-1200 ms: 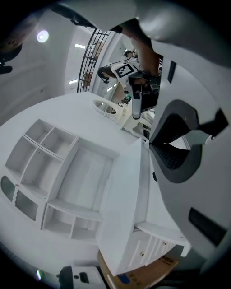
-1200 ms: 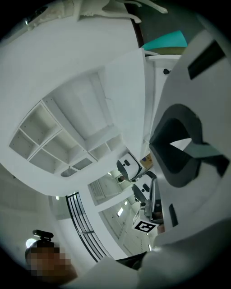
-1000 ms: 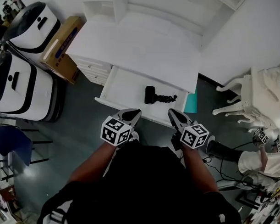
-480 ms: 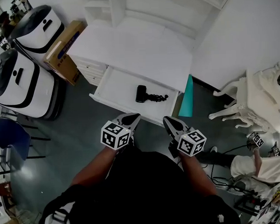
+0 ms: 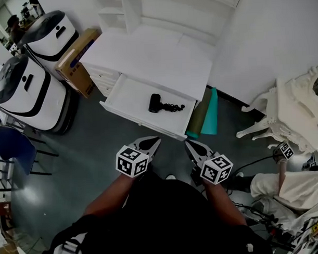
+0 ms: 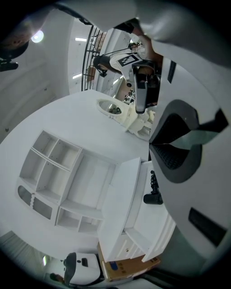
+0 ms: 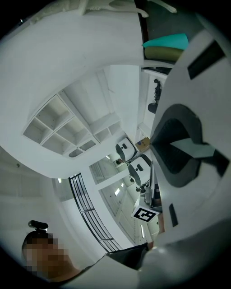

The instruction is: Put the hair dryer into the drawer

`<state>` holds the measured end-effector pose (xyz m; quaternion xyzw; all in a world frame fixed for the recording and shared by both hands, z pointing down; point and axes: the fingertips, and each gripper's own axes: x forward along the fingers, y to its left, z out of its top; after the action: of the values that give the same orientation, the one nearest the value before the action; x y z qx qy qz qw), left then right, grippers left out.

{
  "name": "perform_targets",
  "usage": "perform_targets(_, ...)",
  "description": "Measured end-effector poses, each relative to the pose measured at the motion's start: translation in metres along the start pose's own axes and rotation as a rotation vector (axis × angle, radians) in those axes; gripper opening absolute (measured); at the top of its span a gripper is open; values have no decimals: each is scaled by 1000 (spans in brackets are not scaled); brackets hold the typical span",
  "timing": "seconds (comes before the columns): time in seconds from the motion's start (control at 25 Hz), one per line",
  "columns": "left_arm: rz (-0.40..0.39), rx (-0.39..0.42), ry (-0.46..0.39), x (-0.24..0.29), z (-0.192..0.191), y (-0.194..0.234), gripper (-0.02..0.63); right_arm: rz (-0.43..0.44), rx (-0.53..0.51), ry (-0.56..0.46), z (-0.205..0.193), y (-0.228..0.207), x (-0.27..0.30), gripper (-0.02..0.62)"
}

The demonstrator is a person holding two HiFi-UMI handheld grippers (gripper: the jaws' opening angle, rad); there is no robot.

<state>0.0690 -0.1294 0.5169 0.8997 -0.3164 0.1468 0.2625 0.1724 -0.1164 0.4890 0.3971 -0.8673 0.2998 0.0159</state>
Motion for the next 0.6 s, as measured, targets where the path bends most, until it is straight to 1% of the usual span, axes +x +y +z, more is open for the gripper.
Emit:
perform_targets(0.12,25,-4,-9,-7,-10,-14,11,21,2,2,-9,3,-14,25)
perform_targets(0.32,76,1,-24,-24,-18,-23,11,61,-16,2,-17,11,-22,25)
perform_targets(0.48,83,1,-16,-38,-25,-29,11,73,-19,5,-21,23,-25,25)
perform_targets(0.6,72,10,-27,-41,-17,-26,11,70,-27,9,-22,29,-21,25)
